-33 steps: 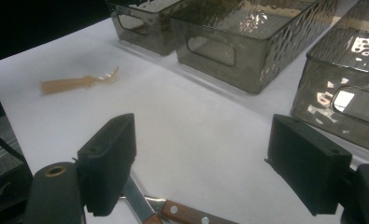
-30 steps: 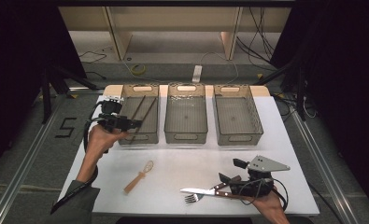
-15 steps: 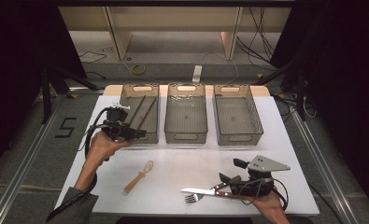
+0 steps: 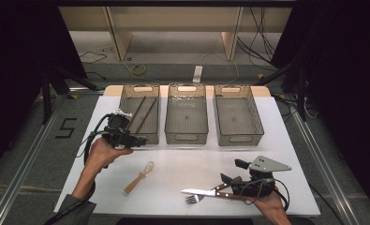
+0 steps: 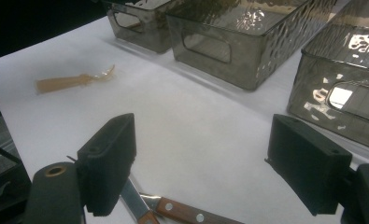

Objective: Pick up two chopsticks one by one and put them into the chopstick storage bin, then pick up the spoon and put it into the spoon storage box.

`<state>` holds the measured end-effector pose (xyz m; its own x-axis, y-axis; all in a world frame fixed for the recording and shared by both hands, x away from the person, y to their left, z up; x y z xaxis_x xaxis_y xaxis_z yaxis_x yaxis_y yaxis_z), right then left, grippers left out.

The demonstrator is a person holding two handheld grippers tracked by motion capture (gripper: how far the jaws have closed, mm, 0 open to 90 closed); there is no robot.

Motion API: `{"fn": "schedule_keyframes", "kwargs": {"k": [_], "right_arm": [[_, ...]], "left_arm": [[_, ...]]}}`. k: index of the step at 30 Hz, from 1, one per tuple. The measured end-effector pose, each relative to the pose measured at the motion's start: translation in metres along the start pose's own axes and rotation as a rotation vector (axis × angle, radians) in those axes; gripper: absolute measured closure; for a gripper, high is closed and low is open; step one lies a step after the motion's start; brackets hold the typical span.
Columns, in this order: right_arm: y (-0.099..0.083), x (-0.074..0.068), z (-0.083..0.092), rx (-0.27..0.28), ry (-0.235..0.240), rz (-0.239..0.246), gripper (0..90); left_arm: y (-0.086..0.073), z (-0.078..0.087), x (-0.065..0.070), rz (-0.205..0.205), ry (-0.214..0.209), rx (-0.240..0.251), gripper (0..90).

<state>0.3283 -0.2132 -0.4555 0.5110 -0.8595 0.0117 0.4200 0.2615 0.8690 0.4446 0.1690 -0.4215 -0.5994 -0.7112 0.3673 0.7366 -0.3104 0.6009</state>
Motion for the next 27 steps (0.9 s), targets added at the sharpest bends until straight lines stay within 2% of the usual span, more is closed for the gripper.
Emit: {"fn": "schedule_keyframes", "kwargs": {"k": [17,27], "right_arm": [[0.001,0.0,0.0,0.003,-0.007,0.003,24.4],[0.001,0.0,0.0,0.004,-0.009,0.001,24.4]], "left_arm": [[-0.027,-0.007,0.005,0.013,-0.005,-0.084,15.5],[-0.038,-0.013,0.003,0.016,0.018,-0.148,15.4]]}}
Point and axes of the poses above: each handheld gripper's, and its own axes: z roughly backward along the jaws, y roughly out of its top, x roughly to its right, the point moved 4 cm from there along -z, roughly forward along the jaws, and after that the axes turned 15 degrees about -y, right-handed, at the moved point
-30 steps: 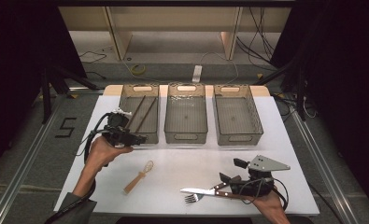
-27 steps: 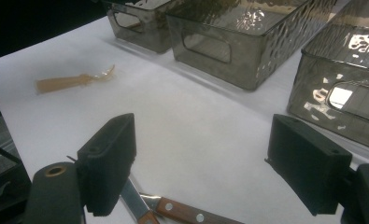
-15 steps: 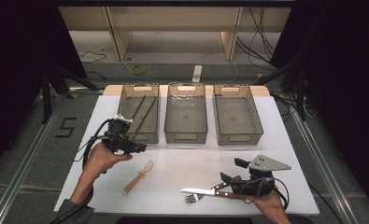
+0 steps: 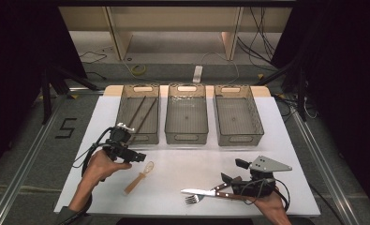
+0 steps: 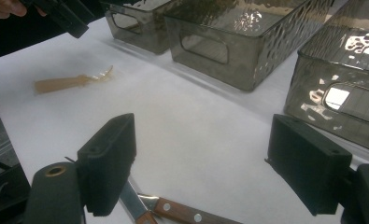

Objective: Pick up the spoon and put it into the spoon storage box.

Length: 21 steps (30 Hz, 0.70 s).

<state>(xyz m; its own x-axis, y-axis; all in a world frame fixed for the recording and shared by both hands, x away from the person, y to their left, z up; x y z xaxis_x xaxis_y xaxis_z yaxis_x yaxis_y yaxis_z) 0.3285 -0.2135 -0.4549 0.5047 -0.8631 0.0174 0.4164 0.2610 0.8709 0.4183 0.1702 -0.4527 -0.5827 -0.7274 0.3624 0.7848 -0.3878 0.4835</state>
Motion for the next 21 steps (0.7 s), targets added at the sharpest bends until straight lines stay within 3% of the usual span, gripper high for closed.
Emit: {"fn": "schedule_keyframes", "kwargs": {"k": [4,14,21], "right_arm": [[-0.001,0.002,0.0,0.0,0.001,-0.004,24.4],[0.0,-0.001,0.001,0.0,0.001,0.005,24.4],[0.001,-0.004,0.003,-0.002,0.004,0.019,24.4]], "left_arm": [[-0.005,-0.003,0.0,0.009,0.001,-0.02,15.4],[-0.014,-0.006,0.006,-0.013,0.02,-0.096,15.8],[-0.025,-0.013,0.013,-0.024,0.014,-0.153,21.3]]}}
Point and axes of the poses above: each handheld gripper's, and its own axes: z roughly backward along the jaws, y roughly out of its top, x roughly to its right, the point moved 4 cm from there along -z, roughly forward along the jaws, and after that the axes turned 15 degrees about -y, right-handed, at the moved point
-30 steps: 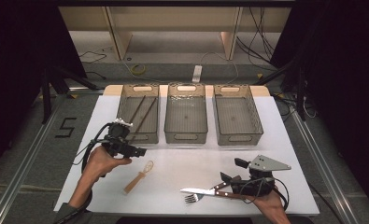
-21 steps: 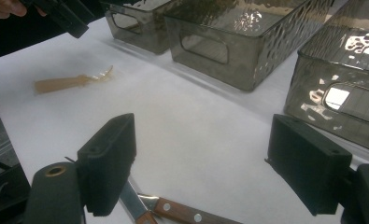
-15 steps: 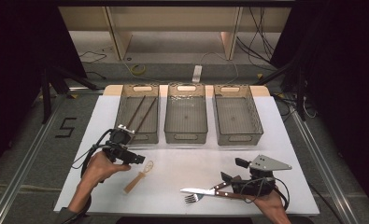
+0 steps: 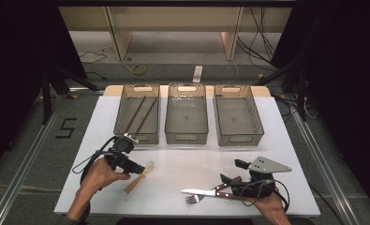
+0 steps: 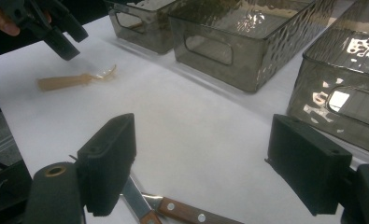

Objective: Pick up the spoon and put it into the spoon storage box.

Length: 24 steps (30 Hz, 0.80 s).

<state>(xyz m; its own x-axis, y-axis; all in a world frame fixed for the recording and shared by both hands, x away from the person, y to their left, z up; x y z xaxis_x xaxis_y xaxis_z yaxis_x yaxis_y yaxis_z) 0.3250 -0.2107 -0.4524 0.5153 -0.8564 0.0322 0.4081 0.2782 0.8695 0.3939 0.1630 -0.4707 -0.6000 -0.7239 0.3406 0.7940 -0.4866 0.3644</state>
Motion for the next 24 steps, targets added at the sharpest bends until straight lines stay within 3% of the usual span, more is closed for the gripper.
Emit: {"fn": "schedule_keyframes", "kwargs": {"k": [11,24], "right_arm": [[0.0,0.0,0.0,0.0,0.001,0.004,24.4],[0.0,-0.001,0.0,0.001,0.003,0.006,24.4]], "left_arm": [[-0.011,-0.014,0.01,-0.041,-0.019,-0.085,36.7],[-0.02,-0.024,0.009,-0.041,-0.017,-0.146,53.0]]}}
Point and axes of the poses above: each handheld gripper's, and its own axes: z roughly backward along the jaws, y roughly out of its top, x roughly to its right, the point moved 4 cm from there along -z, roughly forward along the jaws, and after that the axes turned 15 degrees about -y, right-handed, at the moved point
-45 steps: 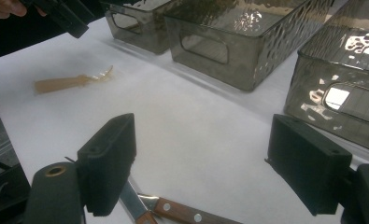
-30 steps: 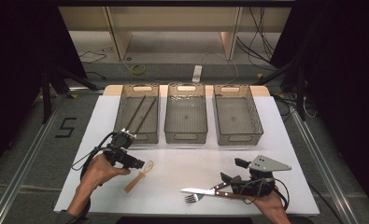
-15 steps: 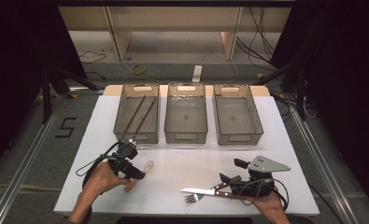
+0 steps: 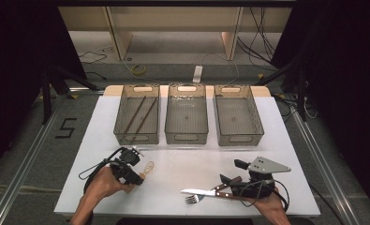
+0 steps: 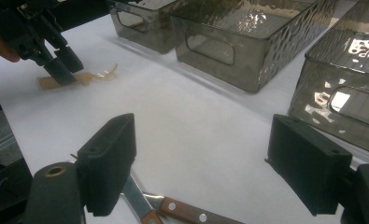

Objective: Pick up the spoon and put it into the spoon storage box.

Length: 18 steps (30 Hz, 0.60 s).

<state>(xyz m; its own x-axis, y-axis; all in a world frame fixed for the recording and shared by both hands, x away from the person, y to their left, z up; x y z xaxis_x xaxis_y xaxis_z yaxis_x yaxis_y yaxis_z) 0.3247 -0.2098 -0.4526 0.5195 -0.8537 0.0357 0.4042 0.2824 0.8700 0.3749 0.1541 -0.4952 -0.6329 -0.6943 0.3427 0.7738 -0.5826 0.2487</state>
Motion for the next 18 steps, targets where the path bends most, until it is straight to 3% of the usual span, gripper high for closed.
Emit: {"fn": "schedule_keyframes", "kwargs": {"k": [18], "right_arm": [[-0.0002,-0.0002,-0.0004,-0.004,0.0,0.001,24.4]], "left_arm": [[-0.001,-0.0055,0.001,-0.039,0.026,-0.02,75.9]]}}
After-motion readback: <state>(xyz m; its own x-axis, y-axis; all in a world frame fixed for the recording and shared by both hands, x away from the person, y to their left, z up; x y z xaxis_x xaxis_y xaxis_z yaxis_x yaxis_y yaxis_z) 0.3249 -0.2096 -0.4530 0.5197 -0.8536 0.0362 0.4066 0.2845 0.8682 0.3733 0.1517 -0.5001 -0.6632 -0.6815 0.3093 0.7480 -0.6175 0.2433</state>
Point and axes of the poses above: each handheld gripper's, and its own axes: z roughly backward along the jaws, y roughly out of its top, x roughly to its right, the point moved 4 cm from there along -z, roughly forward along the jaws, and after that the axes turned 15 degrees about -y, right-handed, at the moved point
